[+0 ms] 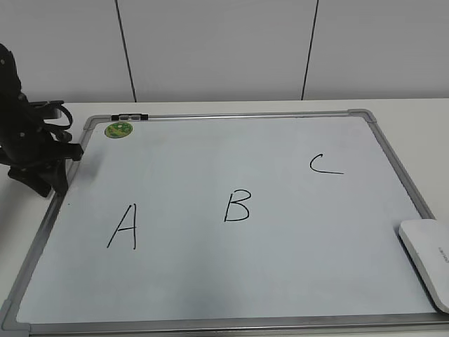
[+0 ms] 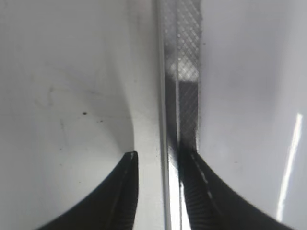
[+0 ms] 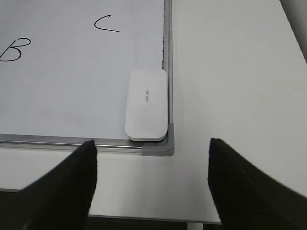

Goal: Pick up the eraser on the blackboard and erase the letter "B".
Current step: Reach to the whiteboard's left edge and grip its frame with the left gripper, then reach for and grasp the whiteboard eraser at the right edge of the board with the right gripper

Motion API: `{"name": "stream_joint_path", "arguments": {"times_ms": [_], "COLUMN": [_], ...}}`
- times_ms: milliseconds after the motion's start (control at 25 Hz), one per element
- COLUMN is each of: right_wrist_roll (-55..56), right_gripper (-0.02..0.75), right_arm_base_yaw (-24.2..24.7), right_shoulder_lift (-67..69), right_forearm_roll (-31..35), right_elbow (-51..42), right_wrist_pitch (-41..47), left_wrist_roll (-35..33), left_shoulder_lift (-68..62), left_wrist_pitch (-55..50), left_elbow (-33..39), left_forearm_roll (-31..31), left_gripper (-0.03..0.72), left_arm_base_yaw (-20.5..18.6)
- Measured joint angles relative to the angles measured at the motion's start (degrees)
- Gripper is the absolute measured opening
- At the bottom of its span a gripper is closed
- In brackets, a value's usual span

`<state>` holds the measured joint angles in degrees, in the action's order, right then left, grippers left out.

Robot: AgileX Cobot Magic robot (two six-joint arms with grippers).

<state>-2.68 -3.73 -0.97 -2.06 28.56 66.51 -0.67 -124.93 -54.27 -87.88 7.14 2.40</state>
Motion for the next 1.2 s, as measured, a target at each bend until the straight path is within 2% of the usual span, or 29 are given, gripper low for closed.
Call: {"name": "stream_joint_path", "arguments": {"times_ms": [120,440,1200], "right_wrist_roll": [0.0,0.0,0.0], "right_gripper": [0.534,0.534,0.534], "right_arm_base_yaw": [0.0,0.0,0.0], "right_shoulder_lift": [0.0,0.0,0.87], "right_forearm_roll": [0.0,0.0,-0.72], "right_elbow": [0.0,0.0,0.0], "right_wrist_pitch": [0.0,0.0,-0.11], "left_wrist_roll": [0.0,0.0,0.0], "left_shoulder_lift": [0.0,0.0,0.0], "left_wrist_pitch": [-0.14,-0.58,-0.71], "left_elbow": [0.0,0.0,-0.04], "left_forearm_roll": [0.39,0.83,1.44], "left_gripper": [0.213,0.052,0.043], "left_arm_base_yaw": [0.0,0.0,0.0]}}
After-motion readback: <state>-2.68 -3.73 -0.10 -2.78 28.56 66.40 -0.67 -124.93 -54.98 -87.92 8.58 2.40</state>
